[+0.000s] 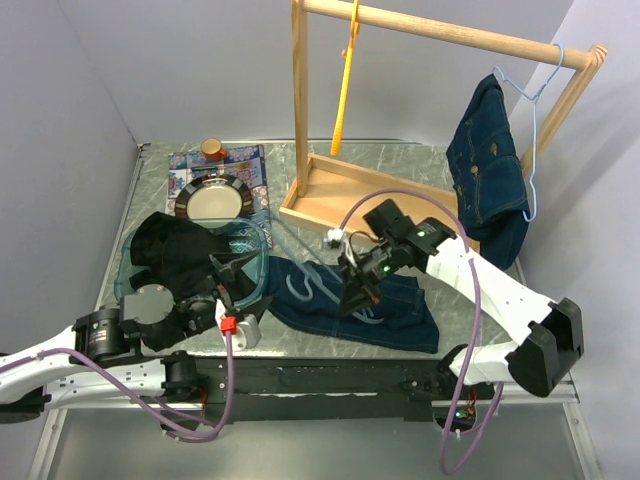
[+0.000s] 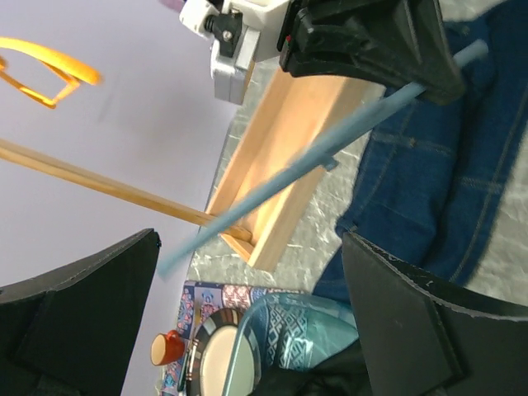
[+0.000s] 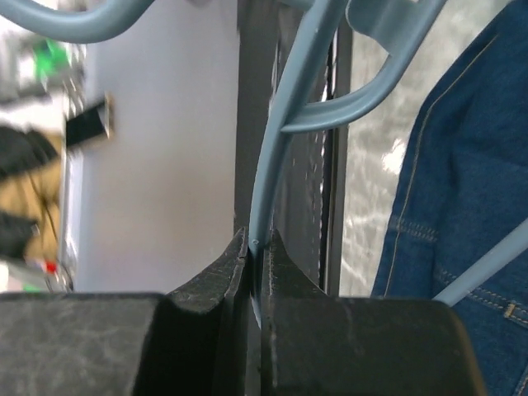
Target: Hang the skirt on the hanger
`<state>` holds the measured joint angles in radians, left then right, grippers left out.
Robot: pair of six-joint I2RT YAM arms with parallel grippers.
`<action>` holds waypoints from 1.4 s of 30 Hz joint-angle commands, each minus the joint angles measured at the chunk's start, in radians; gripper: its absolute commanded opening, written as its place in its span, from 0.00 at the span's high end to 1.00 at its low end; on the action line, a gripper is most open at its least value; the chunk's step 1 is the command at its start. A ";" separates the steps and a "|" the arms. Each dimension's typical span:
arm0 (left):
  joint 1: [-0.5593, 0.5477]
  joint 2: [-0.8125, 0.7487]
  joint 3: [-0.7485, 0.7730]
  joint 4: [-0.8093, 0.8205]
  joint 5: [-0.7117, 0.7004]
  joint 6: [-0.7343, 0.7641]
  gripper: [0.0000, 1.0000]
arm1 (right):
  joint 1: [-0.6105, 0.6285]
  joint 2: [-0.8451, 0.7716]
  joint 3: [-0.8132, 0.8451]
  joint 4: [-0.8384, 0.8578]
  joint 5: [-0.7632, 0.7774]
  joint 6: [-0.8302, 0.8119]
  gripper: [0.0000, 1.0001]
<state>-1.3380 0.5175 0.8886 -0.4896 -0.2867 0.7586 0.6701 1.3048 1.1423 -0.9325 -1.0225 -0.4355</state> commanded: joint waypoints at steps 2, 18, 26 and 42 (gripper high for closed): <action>0.003 0.012 -0.023 -0.007 0.029 0.013 0.03 | 0.086 0.008 0.057 -0.178 0.099 -0.204 1.00; 0.060 0.177 -0.086 -0.010 0.182 -0.022 0.22 | 0.151 -0.025 0.071 -0.402 0.108 -0.422 1.00; 0.079 0.208 -0.070 0.025 0.224 -0.096 0.99 | 0.131 -0.062 0.059 -0.428 0.113 -0.450 1.00; 0.080 0.275 -0.063 0.164 0.346 -0.556 0.99 | -0.037 -0.142 0.217 -0.321 0.173 -0.347 0.42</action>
<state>-1.2625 0.7483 0.7895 -0.4362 0.0132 0.3691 0.6384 1.1744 1.3113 -1.3102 -0.8841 -0.8024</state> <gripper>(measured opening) 0.134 0.568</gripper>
